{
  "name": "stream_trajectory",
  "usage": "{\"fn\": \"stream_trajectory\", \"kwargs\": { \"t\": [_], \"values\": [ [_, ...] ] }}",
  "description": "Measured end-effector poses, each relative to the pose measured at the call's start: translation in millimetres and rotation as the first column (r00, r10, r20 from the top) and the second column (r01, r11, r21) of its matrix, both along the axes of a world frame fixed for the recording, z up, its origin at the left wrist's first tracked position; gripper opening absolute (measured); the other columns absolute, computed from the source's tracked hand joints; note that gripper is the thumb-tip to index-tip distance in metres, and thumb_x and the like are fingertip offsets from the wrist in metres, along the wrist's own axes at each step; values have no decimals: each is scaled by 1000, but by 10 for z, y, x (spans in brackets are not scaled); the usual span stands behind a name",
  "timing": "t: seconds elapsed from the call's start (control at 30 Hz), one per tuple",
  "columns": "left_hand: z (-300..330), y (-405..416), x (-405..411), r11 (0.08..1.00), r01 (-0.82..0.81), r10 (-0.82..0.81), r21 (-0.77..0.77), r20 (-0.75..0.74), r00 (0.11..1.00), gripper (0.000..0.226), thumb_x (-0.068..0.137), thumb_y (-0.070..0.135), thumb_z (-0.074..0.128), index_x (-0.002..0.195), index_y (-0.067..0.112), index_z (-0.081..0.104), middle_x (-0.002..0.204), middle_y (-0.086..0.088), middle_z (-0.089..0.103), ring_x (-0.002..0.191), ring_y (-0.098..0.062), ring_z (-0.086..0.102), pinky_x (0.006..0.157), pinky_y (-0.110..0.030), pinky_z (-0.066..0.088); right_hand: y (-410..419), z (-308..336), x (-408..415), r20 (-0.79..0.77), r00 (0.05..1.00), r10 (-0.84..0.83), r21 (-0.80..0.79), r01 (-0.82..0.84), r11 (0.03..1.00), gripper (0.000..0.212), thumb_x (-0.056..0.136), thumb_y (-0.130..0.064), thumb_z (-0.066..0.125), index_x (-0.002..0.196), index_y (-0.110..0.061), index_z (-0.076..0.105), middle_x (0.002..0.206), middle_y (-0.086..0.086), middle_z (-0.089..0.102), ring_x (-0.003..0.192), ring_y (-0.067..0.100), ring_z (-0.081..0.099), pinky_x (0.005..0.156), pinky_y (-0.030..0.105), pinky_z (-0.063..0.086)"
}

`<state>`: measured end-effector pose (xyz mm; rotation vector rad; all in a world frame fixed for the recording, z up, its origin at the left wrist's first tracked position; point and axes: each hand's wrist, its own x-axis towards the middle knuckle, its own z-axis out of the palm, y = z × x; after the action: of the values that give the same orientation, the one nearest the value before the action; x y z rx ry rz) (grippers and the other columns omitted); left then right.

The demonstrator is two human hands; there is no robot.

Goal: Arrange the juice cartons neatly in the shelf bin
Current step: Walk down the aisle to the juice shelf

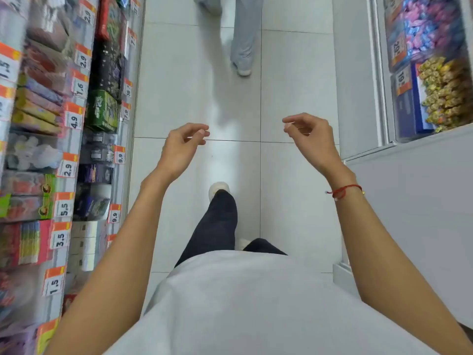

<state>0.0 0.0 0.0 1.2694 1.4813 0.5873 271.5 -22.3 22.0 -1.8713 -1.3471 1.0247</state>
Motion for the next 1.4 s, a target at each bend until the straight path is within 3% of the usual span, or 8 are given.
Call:
{"fn": "stream_trajectory", "kwargs": {
  "t": [0.27,0.4,0.73,1.1,1.4],
  "values": [
    [156,1706,108,997,70,-70,-13,-3,998,20,99,23,49,110,26,66,107,7,70,98,-11,67,95,-36,48,1224,-56,53,-54,987,-151,-97,146,985,13,92,-21,62,100,-22,72,94,-1,72,95,18,67,90,30,53],
    [159,2507,216,996,92,-92,-2,8,996,19,100,23,49,107,29,65,105,9,70,93,-6,67,90,-32,49,1888,-123,138,-50,983,-177,-110,171,979,13,92,-21,62,100,-22,72,93,-4,71,93,16,66,90,31,54],
    [55,4552,667,999,38,-37,-19,8,999,20,100,22,49,113,23,65,109,6,69,97,-11,66,89,-30,47,4246,-100,625,-27,994,-103,-112,100,989,14,92,-22,61,100,-24,72,95,-2,71,95,17,66,91,38,53],
    [-112,6716,812,996,-49,47,-70,-30,998,22,101,24,48,116,23,64,111,6,69,99,-10,66,97,-38,49,6904,-84,843,-8,1000,10,-99,-11,995,14,90,-25,60,99,-26,72,96,1,72,92,19,66,90,39,54],
    [-14,9081,904,997,35,-40,-69,-62,997,20,100,21,49,113,23,64,111,3,69,101,-14,67,100,-41,48,8946,-158,961,-46,993,-112,-106,107,989,15,91,-20,61,99,-22,73,92,-1,72,89,15,66,82,24,53]
  ]
}}
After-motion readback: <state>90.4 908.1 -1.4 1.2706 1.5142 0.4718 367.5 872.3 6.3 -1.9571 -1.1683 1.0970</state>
